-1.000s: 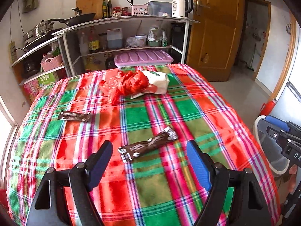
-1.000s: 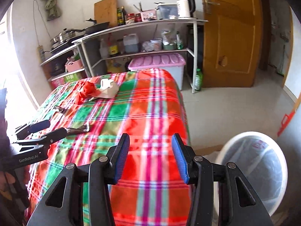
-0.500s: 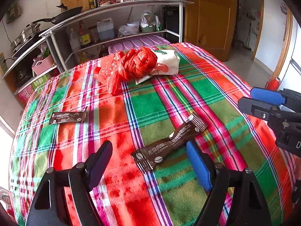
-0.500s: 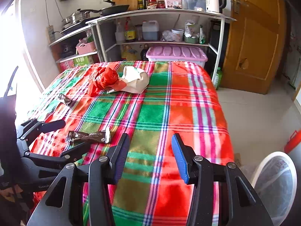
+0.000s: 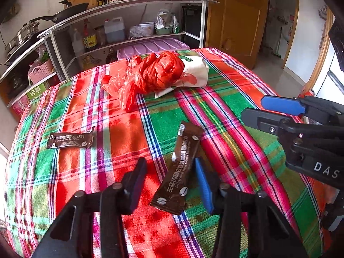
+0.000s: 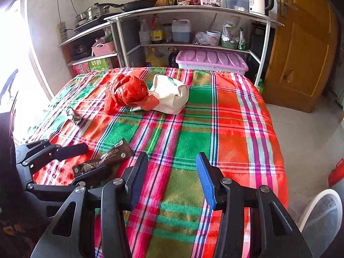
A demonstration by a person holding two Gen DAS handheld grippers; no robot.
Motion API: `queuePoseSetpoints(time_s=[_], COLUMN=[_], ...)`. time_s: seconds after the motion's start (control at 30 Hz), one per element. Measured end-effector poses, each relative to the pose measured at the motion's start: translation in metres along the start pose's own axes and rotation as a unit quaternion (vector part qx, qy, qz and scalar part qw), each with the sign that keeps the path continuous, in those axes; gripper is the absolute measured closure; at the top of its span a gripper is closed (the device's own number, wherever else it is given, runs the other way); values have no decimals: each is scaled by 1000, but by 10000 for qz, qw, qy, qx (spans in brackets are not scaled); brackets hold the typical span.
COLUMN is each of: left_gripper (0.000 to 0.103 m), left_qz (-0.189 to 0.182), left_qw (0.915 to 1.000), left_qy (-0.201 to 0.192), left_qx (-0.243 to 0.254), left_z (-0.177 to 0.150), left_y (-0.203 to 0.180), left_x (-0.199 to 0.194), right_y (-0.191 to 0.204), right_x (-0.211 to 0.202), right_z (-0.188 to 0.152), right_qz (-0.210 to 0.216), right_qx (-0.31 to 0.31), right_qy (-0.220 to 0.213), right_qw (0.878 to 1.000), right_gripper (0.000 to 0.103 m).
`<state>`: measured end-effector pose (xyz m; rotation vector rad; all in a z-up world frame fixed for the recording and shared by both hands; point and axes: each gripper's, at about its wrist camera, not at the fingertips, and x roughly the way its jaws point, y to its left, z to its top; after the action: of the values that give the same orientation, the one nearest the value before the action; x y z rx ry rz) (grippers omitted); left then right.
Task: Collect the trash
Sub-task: 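Grasp the brown wrapper with the left gripper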
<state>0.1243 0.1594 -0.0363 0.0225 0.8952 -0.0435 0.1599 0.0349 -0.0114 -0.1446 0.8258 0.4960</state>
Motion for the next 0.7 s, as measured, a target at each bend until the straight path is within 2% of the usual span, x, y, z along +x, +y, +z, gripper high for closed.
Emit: queuePoseSetpoints(time_s=[0.03, 0.1, 0.2, 0.3, 0.5, 0.7], left_gripper=[73, 81, 81, 81, 81, 81], left_qz=[43, 16, -66, 159, 173, 243], left_qw=[10000, 9999, 9991, 9983, 9943, 9904], left_qy=[-7, -24, -45, -81, -114, -134], left_qx=[-24, -136, -424, -551, -1046, -1356], left_z=[0, -1, -4, -11, -25, -31], left_y=[3, 10, 25, 35, 63, 81], left_x=[-1, -2, -5, -9, -17, -19], right_y=[2, 8, 18, 26, 39, 45], right_x=[2, 5, 11, 15, 32, 45], right_z=[2, 7, 14, 21, 37, 57], right_qz=[23, 99, 190, 320, 455, 805], right_qx=[-33, -117, -234, -309, -514, -603], right_qy=[-10, -45, -93, -180, -280, -497], right_qw=[10000, 9999, 9995, 9988, 9972, 9937], right_gripper=[55, 55, 55, 55, 55, 55])
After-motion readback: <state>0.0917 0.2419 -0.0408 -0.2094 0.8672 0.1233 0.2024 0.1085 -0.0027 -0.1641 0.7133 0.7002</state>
